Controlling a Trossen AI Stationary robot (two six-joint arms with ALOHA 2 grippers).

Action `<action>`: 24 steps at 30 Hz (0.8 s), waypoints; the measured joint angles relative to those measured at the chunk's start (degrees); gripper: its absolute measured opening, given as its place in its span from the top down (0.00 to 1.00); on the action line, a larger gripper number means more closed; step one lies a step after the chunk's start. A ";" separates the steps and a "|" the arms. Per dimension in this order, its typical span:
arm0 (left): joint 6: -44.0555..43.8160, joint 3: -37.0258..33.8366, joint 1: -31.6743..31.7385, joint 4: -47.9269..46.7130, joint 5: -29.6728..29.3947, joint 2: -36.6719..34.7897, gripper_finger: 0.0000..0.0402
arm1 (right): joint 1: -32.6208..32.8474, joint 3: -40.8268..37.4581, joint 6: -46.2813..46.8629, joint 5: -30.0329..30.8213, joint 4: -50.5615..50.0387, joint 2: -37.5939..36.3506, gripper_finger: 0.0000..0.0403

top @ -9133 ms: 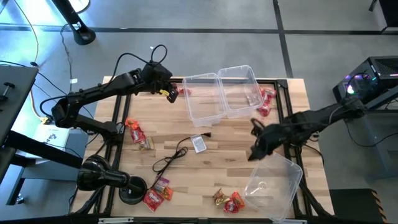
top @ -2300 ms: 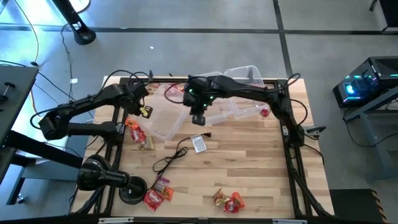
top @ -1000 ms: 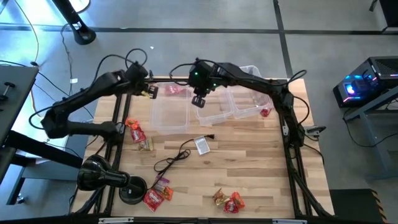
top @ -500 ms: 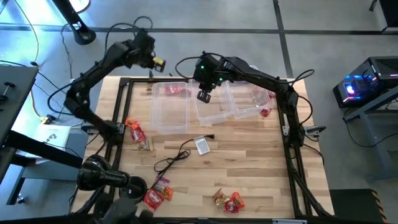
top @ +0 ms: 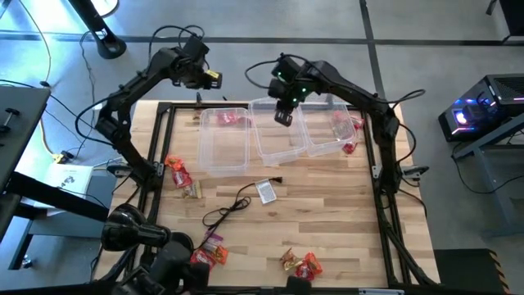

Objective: Sort candy
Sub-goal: Put the gold candy pack into the left transparent bin

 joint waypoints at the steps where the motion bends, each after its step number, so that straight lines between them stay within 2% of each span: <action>1: -1.11 -0.41 -0.40 0.28 -1.12 -0.02 0.65 | -0.84 0.00 -0.31 -1.66 -0.74 -0.01 1.00; 7: -10.12 -6.04 -1.61 -1.50 -3.00 -0.27 0.54 | -4.73 0.00 -3.52 -9.19 -1.81 -0.02 1.00; 13: -18.68 -13.46 -2.97 4.55 -4.19 -0.28 0.49 | -7.07 -0.02 -5.21 -15.16 0.39 -0.02 1.00; 17: -22.69 -18.88 -2.56 12.18 -2.79 -0.28 0.48 | -7.75 -0.02 -4.78 -16.55 1.66 -0.02 1.00; 24: -23.15 -25.40 -0.24 20.34 -2.12 -0.26 0.48 | -8.03 -0.02 -0.60 -16.67 1.70 -0.02 1.00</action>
